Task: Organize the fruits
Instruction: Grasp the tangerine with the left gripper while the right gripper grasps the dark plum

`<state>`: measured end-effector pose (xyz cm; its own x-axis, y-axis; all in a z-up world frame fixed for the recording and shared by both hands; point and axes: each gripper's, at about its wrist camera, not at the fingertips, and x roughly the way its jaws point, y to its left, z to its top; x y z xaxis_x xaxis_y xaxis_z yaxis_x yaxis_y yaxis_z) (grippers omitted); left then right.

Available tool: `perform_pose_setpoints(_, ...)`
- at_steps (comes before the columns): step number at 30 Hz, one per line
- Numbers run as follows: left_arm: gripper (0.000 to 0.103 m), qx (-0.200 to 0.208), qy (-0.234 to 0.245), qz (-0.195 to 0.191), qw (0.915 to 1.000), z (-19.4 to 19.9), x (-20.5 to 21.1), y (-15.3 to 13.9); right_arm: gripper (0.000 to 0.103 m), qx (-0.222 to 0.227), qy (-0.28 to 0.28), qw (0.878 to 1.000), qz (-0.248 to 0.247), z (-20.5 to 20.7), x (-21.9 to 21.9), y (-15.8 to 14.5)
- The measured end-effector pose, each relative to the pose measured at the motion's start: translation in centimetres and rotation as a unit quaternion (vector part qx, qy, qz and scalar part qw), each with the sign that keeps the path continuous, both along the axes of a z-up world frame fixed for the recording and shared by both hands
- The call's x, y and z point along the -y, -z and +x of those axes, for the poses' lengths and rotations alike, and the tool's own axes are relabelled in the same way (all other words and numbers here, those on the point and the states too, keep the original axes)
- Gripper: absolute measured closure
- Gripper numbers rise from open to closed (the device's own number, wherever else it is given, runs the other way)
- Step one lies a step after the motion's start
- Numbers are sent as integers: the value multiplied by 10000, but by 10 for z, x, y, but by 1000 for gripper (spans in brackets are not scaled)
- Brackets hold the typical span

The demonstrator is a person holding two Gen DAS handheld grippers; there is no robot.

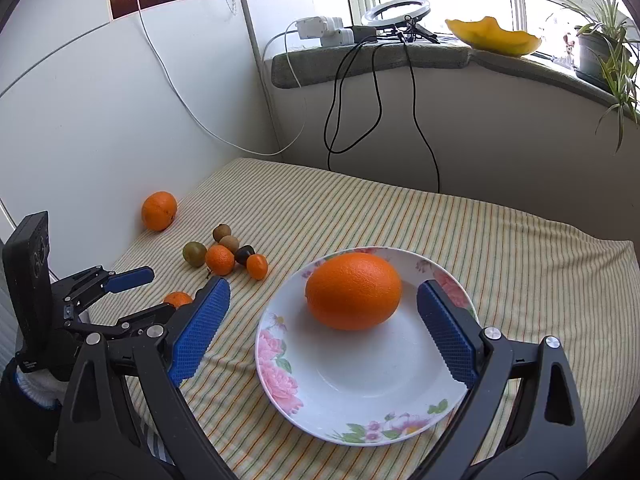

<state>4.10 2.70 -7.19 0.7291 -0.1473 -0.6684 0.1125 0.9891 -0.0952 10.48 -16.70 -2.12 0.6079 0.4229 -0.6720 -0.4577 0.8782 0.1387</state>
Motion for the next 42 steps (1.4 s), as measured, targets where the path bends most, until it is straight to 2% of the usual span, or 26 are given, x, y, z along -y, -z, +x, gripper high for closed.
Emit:
perform_pose_setpoints(5, 39, -211, -153, -24, 9997, -7, -19, 14, 6, -87, -344, 9993, 71, -3, -19, 3)
perform_pose_setpoints(10, 44, -379, -134, -338, 9986, -14, -28, 27, 9, -394, -734, 9963, 190, -2, -45, 14)
perform_pose_setpoints(12, 47, -414, -106, -395, 9983, -16, -28, 30, 15, -563, -882, 9942, 252, 0, -54, 19)
perform_pose_setpoints(17, 47, -458, -19, -449, 9979, -14, -25, 34, 41, -1114, -1107, 9870, 339, 11, -78, 37)
perform_pose_setpoints(24, 47, -443, 36, -355, 9984, -6, -20, 37, 56, -2035, -1153, 9719, 267, 32, -113, 74)
perform_pose_setpoints(28, 47, -468, 67, -381, 9982, -1, -21, 41, 62, -2399, -1033, 9648, 323, 43, -124, 89)
perform_pose_setpoints(35, 51, -481, 107, -429, 9979, 4, -22, 41, 70, -2489, -1030, 9628, 207, 51, -141, 94)
perform_pose_setpoints(42, 53, -500, 128, -461, 9976, 9, -21, 40, 73, -2488, -1062, 9627, -41, 54, -158, 99)
